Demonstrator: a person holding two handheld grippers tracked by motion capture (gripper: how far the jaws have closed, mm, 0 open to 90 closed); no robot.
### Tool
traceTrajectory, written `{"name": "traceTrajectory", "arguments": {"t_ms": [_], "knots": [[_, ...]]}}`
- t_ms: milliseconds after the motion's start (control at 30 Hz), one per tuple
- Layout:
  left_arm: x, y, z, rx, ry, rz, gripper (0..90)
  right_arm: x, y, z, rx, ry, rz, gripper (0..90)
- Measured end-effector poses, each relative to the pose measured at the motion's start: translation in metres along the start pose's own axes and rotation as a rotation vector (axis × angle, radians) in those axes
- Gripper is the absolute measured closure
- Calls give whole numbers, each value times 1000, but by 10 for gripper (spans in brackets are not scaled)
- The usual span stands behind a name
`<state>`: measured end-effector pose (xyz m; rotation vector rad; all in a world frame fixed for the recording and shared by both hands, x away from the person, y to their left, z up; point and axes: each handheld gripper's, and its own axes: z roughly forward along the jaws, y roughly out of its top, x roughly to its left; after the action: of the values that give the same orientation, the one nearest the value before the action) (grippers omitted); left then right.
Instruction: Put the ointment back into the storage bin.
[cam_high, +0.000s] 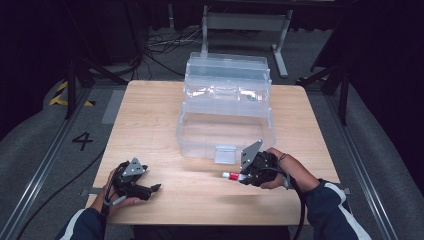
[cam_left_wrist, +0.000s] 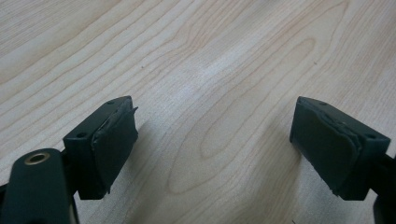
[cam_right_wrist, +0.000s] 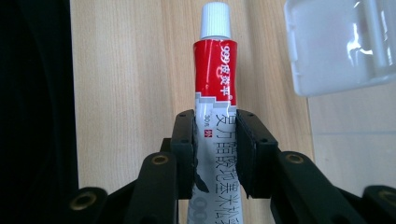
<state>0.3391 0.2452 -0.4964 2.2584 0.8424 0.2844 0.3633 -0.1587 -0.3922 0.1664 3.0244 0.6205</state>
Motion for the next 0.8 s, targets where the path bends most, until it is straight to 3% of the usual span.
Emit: {"name": "traceTrajectory", "arguments": {"t_ms": [233, 800], "knots": [[0, 0, 0, 1, 0, -2, 150, -2, 8, -14, 1, -22, -20, 706], [0, 0, 0, 1, 0, -2, 150, -12, 22, -47, 23, -71, -15, 705]]}}
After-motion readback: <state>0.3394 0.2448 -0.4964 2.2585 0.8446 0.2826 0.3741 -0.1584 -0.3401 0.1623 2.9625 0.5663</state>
